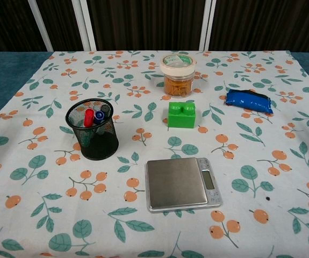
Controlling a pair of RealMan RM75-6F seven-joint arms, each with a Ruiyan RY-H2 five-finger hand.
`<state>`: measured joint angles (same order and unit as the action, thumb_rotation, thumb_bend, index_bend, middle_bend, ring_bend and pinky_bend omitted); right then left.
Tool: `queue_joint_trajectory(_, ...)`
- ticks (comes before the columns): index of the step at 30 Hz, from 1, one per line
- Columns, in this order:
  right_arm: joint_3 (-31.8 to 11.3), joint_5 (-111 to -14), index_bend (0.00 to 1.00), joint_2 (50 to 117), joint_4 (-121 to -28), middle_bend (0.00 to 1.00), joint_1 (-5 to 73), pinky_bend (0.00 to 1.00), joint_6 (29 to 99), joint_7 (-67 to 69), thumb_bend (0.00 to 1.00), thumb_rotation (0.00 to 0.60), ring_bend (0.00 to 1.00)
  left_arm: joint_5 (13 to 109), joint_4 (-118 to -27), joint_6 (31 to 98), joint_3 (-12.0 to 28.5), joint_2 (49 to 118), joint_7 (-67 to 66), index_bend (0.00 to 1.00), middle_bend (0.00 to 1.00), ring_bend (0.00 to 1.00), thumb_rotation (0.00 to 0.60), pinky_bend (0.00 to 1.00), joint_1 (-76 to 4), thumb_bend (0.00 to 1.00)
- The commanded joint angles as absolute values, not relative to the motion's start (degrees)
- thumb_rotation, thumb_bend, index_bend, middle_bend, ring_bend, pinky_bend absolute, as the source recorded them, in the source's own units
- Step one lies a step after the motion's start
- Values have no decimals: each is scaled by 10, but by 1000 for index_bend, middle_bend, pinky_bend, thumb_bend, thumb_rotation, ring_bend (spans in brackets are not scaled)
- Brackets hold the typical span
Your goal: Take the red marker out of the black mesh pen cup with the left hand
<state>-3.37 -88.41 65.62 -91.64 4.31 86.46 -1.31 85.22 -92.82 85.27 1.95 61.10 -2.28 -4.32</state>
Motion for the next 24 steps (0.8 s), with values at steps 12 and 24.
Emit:
queue_joint_trajectory(12, -33, -884, 117, 657, -917, 0, 43, 167, 865, -15, 115, 600, 42, 849, -928, 861, 24, 614, -26, 117, 8, 0, 600, 8, -40, 133)
queue_joint_trajectory(24, -33, -882, 117, 656, -918, 0, 43, 167, 862, -13, 115, 600, 42, 859, -919, 860, 24, 624, -15, 163, 22, 0, 600, 8, -45, 133)
